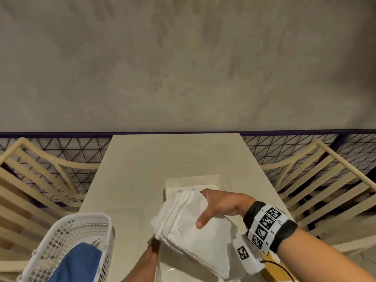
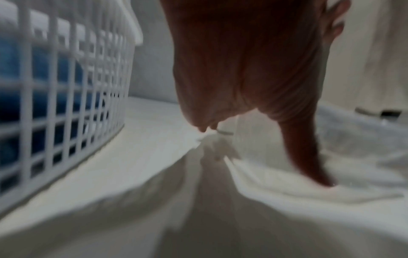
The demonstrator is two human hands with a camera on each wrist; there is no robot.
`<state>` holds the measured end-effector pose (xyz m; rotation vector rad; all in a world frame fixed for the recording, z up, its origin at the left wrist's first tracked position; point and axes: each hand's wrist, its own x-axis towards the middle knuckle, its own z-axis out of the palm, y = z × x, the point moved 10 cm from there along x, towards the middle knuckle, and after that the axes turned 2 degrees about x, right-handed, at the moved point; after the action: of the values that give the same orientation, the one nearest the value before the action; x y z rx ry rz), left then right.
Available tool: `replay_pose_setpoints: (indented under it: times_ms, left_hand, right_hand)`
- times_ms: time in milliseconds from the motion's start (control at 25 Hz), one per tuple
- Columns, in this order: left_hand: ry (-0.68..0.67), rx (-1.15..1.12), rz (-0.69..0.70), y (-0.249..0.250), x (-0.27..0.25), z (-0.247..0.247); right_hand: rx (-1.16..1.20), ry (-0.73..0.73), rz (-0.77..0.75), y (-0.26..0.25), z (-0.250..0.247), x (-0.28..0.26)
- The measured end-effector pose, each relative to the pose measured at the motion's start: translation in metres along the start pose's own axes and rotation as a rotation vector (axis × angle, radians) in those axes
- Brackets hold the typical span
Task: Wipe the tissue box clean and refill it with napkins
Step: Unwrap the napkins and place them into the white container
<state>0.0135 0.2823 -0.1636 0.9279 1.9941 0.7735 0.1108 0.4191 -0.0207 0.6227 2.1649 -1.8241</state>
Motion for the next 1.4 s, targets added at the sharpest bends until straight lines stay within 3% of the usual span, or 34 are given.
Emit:
replay_pose_setpoints:
  times_ms: [40, 200, 400, 560, 760, 840, 1040, 1160, 1280, 1400]
  left_hand:
    - [0.015, 0.032, 0.034, 0.005, -0.002, -0.008]
    - [0.237, -0.220, 0.201, 0.067, -0.018, -0.072]
    - [-0.016, -0.158, 0.205, 0.153, -0.022, -0.065]
    - [0.025, 0.029, 0.219, 0.168, -0.017, -0.053]
    - [-0.029, -0.254, 0.168, 0.165, -0.002, -0.062]
    - [-0.038, -0.370, 0.132, 0.157, 0.006, -0.072]
    - [0.016, -0.466, 0.060, 0.143, 0.041, -0.079]
    - [0.139, -0.367, 0.024, 0.146, 0.073, -0.084]
    - [0.146, -0.334, -0.044, 0.140, 0.107, -0.078]
    - [0.133, -0.331, -0.138, 0.121, 0.129, -0.064]
  right_hand:
    - [0.005, 0.000, 0.006, 0.001, 0.000, -0.001]
    - [-0.017, -0.005, 0.025, 0.005, 0.000, -0.001]
    - [-0.024, 0.013, 0.046, 0.008, 0.001, 0.009]
    - [0.066, 0.019, 0.032, 0.011, -0.001, 0.010]
    - [0.212, -0.121, 0.030, 0.036, 0.003, -0.007]
    - [0.253, -0.108, 0.042, 0.057, -0.006, -0.022]
    - [0.624, 0.163, -0.032, 0.066, -0.076, -0.039]
    - [0.701, 0.508, -0.021, 0.066, -0.127, -0.028]
    - [0.655, 0.817, 0.012, 0.073, -0.162, -0.015]
    - [0.632, 0.854, 0.058, 0.097, -0.165, 0.012]
